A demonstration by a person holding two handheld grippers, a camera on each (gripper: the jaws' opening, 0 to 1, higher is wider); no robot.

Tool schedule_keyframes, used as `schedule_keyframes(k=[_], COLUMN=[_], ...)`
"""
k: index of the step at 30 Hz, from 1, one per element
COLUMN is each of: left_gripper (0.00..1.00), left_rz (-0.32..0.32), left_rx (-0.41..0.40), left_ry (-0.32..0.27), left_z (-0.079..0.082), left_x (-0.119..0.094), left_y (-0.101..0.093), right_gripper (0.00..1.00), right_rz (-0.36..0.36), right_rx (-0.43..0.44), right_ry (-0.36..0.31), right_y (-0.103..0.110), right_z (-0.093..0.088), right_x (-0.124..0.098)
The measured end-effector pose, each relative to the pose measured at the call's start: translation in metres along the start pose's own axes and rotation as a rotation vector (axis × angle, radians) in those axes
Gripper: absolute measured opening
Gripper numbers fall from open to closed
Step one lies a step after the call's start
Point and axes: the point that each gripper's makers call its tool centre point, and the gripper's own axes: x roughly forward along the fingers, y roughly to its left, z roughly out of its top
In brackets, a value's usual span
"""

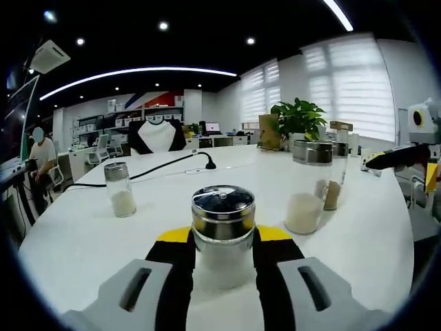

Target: Rotate the seasoning bottle until the label or dispensing opening points toward the visible target arrow and the bottle remains upright within the marked orientation range

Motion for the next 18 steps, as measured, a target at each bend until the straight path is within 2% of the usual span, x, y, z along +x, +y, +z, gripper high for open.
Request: schedule_keyframes(k=[18], left_gripper=[0.34], left_rz=[-0.151], left_rx=[0.033], left_ry=[0.011], left_z=[0.0001], left_x=[0.0019], left_y=[-0.0027], right_gripper=[0.92], right_rz=[-0.009], right_rx=[-0.007], right_ry=[-0.006], right_y=[-0.0018], right_z=[0.001], right_x=[-0.0012])
